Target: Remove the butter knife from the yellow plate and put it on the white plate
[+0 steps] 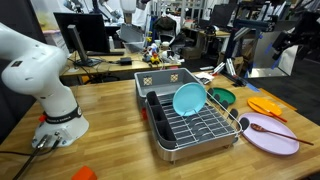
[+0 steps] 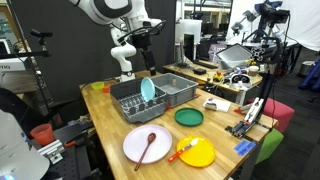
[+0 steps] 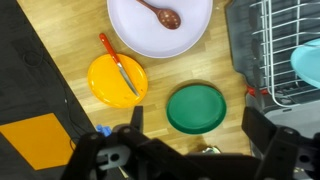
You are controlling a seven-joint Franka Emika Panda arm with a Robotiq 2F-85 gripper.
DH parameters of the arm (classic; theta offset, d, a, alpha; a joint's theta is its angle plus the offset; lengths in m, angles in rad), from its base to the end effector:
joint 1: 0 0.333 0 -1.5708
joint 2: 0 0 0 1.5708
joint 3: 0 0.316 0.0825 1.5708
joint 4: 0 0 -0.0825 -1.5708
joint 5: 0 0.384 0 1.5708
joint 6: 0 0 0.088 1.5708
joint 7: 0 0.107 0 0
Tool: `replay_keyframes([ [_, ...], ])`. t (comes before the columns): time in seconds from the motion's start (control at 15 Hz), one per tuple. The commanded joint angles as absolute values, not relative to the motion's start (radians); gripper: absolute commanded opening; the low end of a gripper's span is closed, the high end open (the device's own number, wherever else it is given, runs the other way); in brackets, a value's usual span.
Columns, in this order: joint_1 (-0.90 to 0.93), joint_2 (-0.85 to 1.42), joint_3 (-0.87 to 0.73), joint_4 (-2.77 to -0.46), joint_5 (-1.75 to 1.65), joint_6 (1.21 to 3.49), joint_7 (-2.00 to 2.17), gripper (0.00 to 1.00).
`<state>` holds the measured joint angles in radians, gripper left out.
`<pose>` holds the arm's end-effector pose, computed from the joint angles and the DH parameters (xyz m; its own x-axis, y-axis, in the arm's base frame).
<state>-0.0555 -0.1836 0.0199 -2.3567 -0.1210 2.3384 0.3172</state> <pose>0.4907 -0.0192 0.4182 0.9469 -0.2635 0.1842 -0.2764 -0.9598 0.0480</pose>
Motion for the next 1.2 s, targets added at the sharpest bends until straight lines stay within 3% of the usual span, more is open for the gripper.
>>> replay_keyframes([
  [0.0,-0.087,-0.115,-0.007,-2.343,-0.196,2.364,0.29,1.0],
  [0.53,-0.114,0.077,-0.112,-2.299,-0.23,2.449,0.234,1.0],
  [1.13,-0.104,0.077,-0.118,-2.308,-0.204,2.471,0.207,1.0],
])
